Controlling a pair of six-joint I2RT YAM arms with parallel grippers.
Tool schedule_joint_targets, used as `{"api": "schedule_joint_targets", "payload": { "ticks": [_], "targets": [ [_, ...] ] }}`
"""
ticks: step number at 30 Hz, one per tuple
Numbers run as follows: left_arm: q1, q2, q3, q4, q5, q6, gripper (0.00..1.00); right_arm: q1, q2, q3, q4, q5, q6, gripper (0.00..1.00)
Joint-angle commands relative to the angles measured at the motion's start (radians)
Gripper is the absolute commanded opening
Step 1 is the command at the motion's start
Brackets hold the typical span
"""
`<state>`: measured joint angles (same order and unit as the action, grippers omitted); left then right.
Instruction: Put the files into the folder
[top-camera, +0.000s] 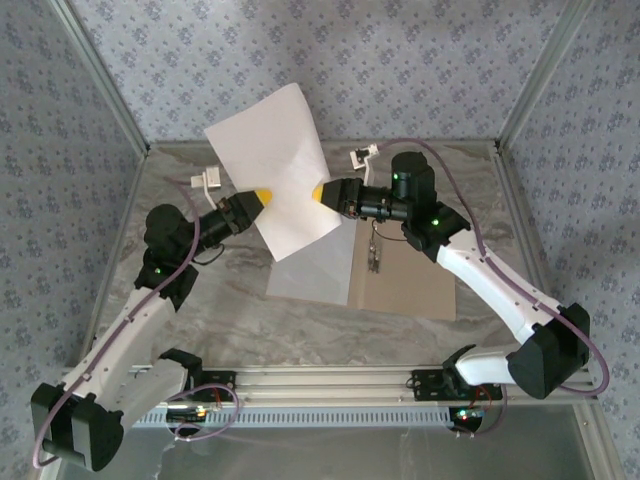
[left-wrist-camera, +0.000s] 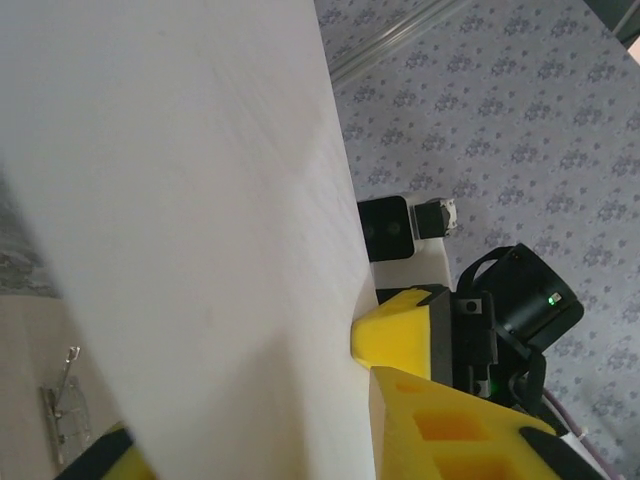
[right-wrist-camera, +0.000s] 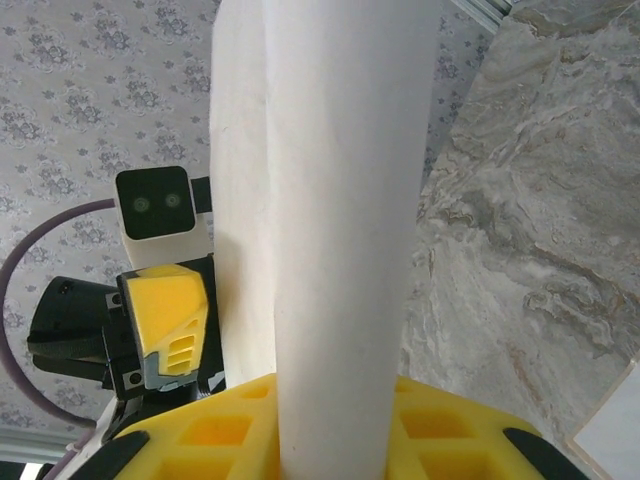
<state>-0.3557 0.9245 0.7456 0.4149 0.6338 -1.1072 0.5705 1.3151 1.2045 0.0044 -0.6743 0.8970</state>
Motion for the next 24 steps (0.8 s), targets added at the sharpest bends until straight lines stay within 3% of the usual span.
{"api": "schedule_joint_targets", "payload": {
  "ticks": [1,4,6,13,21,24],
  "targets": [
    [-0.008,-0.025,0.039,-0.038,-0.014,0.028,0.17,-0.005,-0.030,-0.038,0.023,-0.023,-0.015,0.28],
    [-0.008,-0.029,0.053,-0.067,-0.014,0.038,0.11,-0.009,-0.047,-0.056,0.032,-0.028,-0.017,0.37],
    [-0.008,-0.026,0.080,-0.103,0.001,0.055,0.07,-0.014,-0.067,-0.074,0.045,-0.033,-0.021,0.50],
    [-0.019,-0.022,0.236,-0.409,0.062,0.199,0.03,-0.093,-0.158,-0.155,0.069,-0.109,0.003,0.76],
    [-0.019,0.018,0.464,-0.756,0.130,0.350,0.03,-0.189,-0.248,-0.300,0.180,-0.230,0.163,0.95],
    [-0.019,0.051,0.523,-0.784,0.182,0.347,0.03,-0.212,-0.261,-0.363,0.263,-0.249,0.240,0.99]
  ]
}}
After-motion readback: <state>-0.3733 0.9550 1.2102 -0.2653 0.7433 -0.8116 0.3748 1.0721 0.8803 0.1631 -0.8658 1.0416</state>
